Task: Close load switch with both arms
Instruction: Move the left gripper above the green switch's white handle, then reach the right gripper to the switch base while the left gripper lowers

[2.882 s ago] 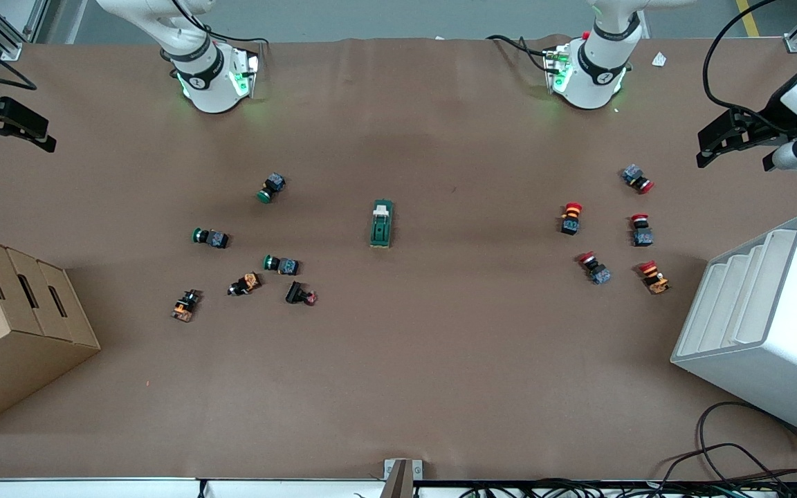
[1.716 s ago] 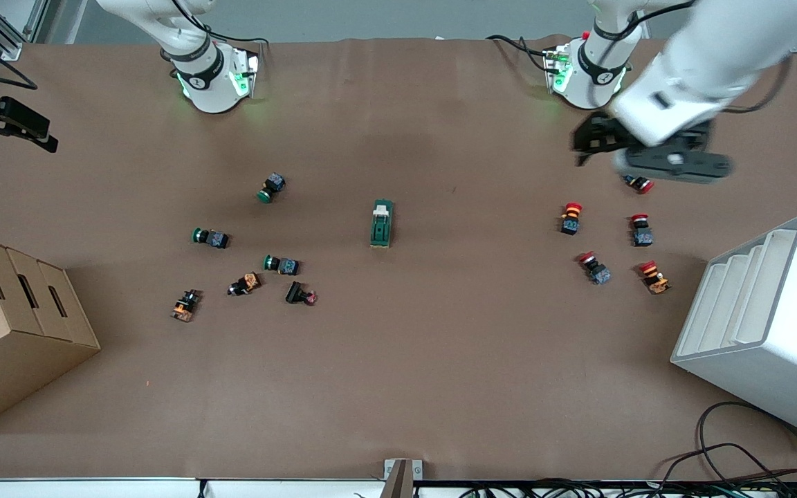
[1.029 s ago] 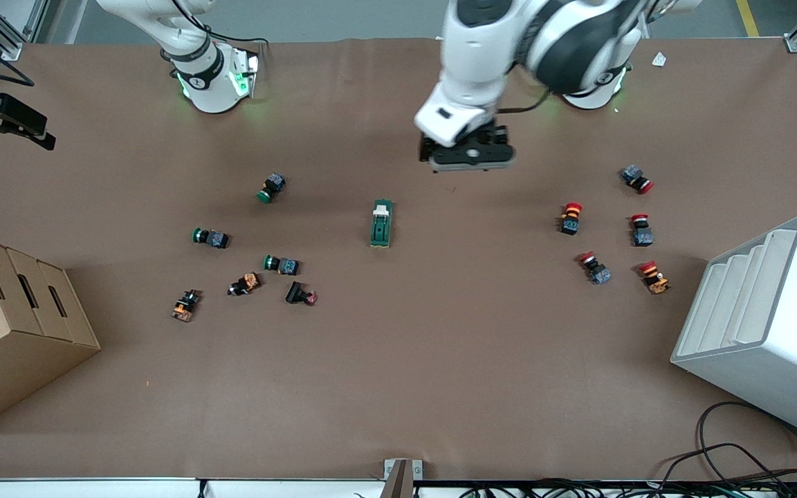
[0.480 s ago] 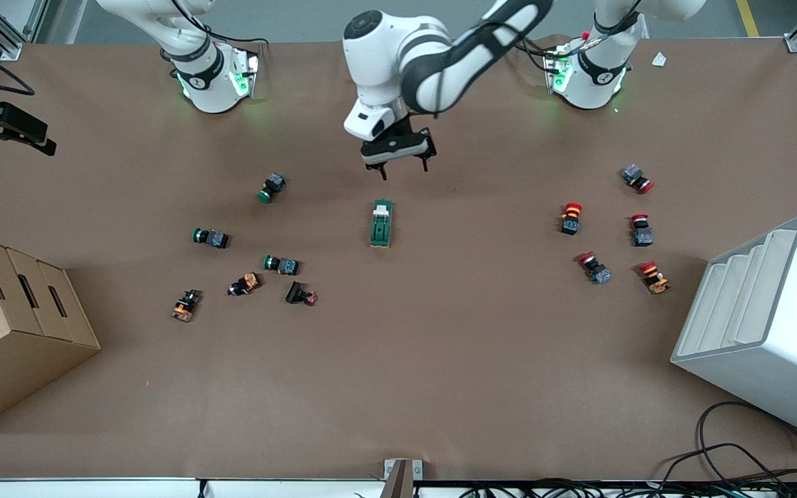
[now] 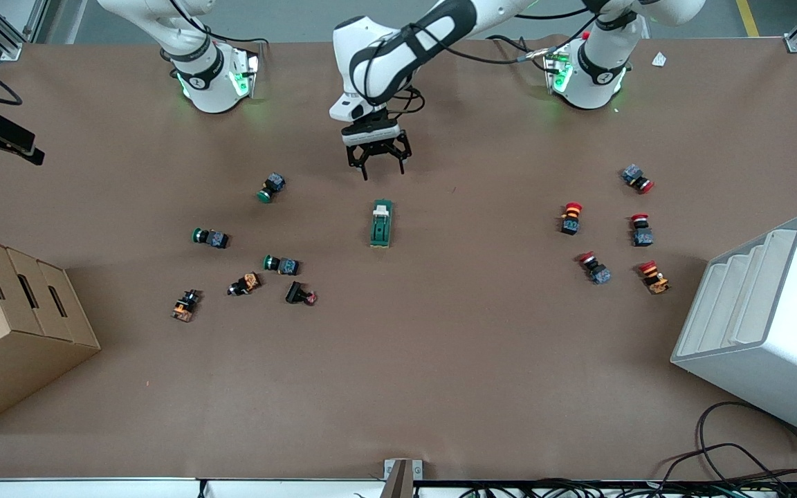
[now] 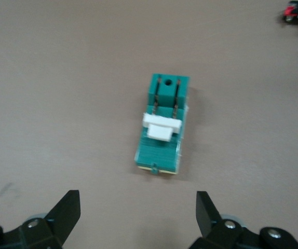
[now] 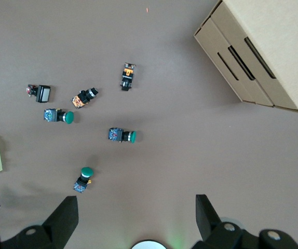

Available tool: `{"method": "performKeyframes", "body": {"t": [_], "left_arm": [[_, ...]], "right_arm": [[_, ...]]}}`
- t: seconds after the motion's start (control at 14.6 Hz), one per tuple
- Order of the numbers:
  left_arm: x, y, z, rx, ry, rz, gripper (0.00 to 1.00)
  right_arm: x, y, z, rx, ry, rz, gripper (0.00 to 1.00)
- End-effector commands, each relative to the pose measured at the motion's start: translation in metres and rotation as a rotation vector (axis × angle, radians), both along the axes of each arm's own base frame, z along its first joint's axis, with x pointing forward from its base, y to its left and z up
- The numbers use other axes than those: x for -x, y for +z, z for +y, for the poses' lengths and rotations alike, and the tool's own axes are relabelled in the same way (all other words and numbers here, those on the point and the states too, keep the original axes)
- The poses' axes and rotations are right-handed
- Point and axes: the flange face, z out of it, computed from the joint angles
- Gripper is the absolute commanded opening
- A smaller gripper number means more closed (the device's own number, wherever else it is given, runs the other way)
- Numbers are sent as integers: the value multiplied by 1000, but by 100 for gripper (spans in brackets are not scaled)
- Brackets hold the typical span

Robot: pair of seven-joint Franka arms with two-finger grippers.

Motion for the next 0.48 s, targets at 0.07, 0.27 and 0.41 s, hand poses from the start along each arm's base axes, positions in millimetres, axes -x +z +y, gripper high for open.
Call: {"method": "performKeyframes", "body": {"t": [0.07,0.27,0.41], "left_arm": [[12,-26,0,57,-35,-128,98],[24,-51,22,45,-152,-224,98],[16,-67,32,64,-177,-277,97]], "right_arm": [[-10,-26,31,-5,-73,58,100],[-25,-60,75,-41,-164,120,100],[-35,-91,111,-54,-246,144,100]]}}
